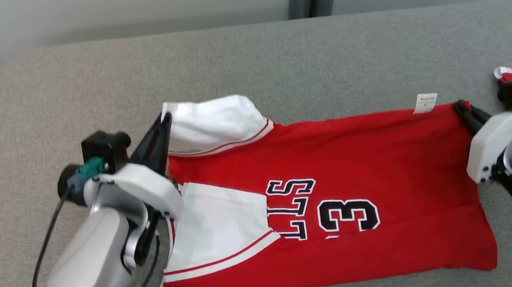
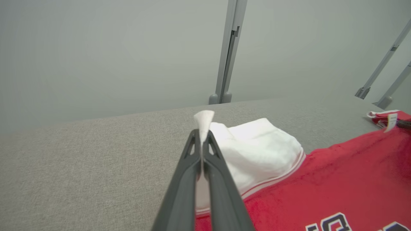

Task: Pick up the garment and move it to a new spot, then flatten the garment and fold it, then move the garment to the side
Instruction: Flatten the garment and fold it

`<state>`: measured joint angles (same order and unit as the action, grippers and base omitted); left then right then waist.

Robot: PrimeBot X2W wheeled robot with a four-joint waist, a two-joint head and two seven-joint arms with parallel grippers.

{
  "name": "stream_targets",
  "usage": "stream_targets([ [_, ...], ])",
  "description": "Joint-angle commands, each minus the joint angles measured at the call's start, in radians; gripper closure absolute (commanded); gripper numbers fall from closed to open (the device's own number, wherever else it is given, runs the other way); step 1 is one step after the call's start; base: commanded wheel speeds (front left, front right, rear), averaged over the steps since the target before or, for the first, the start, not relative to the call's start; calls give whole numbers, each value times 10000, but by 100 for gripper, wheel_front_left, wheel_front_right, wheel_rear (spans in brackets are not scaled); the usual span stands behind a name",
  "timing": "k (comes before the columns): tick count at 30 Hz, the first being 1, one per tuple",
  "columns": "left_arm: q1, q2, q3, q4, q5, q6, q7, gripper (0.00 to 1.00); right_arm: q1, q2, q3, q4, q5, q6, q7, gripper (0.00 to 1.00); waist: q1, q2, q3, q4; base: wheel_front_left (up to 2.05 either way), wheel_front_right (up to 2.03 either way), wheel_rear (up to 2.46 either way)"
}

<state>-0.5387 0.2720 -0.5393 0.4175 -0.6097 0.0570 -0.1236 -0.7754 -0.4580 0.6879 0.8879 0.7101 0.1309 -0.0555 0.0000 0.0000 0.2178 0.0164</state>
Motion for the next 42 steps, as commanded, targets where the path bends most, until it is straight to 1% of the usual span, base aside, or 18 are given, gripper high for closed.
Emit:
stream_targets([
  [1,441,124,16,-369,-71,153,32,100,371,-162,73,-197,68,-1,-198,100,0,0,-330,-14,0,0,0],
  [3,1042,297,-6,-1010,-69,376,77,100,820,-209,54,-551,276,-1,-399,100,0,0,-544,-32,0,0,0],
  [4,1042,297,-6,-1010,-69,376,77,100,820,-209,54,-551,276,-1,-399,100,0,0,-544,-32,0,0,0],
  [8,2340,585,1,-2315,-200,895,243,100,1749,-381,-144,-1199,572,-1,-753,100,0,0,-905,-71,0,0,0],
  [11,3264,833,-105,-3152,-158,1294,438,100,2460,-499,-324,-1597,585,-1,-1005,100,0,0,-1131,-66,0,0,0],
  [16,4470,895,-166,-3985,-434,1777,664,100,3469,-461,-804,-2074,457,-1,-1109,100,0,0,-1390,-94,0,0,0],
  [21,5102,848,-187,-4295,-587,2022,625,100,4200,-347,-1374,-2441,130,-1,-1005,100,0,0,-1517,-120,0,0,0],
  [25,5443,930,-125,-4461,-682,2180,597,100,4712,-241,-1881,-2811,-244,-1,-954,100,0,0,-1552,-152,0,0,0],
  [29,5731,925,-180,-4507,-789,2249,648,100,5295,-74,-2403,-3210,-729,-1,-804,100,0,0,-1547,-211,0,0,0],
  [30,5791,904,-192,-4495,-811,2251,660,100,5425,-13,-2531,-3310,-847,-1,-792,95,0,0,-1543,-230,0,0,0],
  [31,5860,885,-210,-4480,-861,2246,684,100,5557,42,-2684,-3388,-951,-1,-814,86,0,0,-1540,-246,0,0,0],
  [32,5912,879,-234,-4461,-882,2240,684,100,5689,85,-2832,-3451,-1060,-1,-842,55,0,0,-1540,-257,0,0,0],
  [33,5949,869,-246,-4438,-894,2245,669,84,5827,159,-2971,-3495,-1177,-1,-842,24,0,0,-1548,-267,0,0,0],
  [34,5969,868,-247,-4425,-902,2250,641,52,5950,263,-3157,-3561,-1255,-1,-854,0,0,0,-1556,-281,0,0,0],
  [35,5985,859,-226,-4420,-923,2268,607,1,6073,357,-3305,-3644,-1321,-1,-862,0,0,0,-1563,-294,0,0,0],
  [42,6366,869,-84,-4642,-1039,2379,359,0,7017,931,-4664,-4165,-1802,-1,-1094,0,0,0,-1712,-339,0,0,0],
])
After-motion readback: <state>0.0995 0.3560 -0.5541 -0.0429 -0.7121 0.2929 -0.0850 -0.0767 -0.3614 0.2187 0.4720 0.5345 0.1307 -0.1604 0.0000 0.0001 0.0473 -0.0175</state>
